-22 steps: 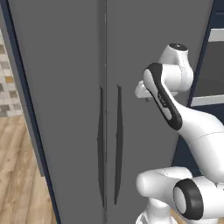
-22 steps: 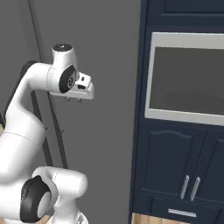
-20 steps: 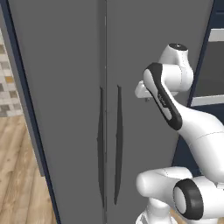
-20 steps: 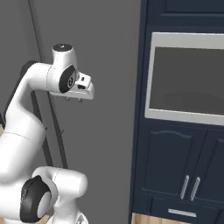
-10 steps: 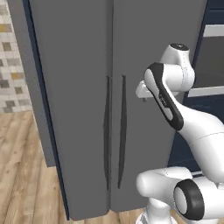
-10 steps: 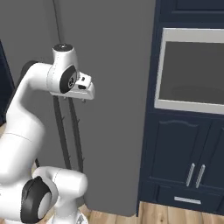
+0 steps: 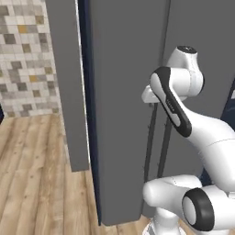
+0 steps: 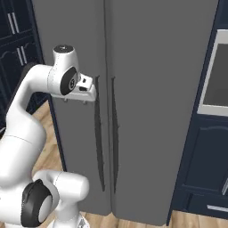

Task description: There is a bowl on the dining counter. Grab a lemon wedge from the fridge and place it in the bowl. Then get the liquor bottle and glass cup from the cabinet and place them next to the bowl.

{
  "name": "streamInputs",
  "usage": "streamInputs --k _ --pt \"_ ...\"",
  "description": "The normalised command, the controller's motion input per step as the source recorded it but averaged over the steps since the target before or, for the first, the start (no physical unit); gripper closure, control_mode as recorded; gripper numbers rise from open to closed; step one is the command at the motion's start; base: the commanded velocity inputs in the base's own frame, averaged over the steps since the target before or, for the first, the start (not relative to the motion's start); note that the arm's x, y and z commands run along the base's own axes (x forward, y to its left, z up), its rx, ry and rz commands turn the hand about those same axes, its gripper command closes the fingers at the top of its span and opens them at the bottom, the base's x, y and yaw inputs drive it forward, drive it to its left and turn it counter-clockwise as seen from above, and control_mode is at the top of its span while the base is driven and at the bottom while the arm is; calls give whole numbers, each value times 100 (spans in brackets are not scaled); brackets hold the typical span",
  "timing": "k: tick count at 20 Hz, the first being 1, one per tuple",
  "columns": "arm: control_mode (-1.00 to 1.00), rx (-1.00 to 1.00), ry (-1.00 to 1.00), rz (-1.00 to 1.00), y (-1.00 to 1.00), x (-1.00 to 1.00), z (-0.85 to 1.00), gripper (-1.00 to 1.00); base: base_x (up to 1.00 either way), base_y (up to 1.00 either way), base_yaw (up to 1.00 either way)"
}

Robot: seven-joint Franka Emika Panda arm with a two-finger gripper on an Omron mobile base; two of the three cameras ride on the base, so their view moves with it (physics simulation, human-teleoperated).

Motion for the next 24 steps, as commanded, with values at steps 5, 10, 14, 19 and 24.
streamInputs --k 5,10,14,19,24 --pt "100 0 0 0 0 0 0 -100 9 55 0" --pt "-100 0 1 0 -2 5 0 -100 8 16 0" --pt "-100 0 -7 -4 -97 -27 0 -100 0 0 0" --pt "-100 0 -3 -7 -100 -10 0 -100 0 0 0" --pt "-100 0 0 -5 -100 3 -12 -100 0 0 0"
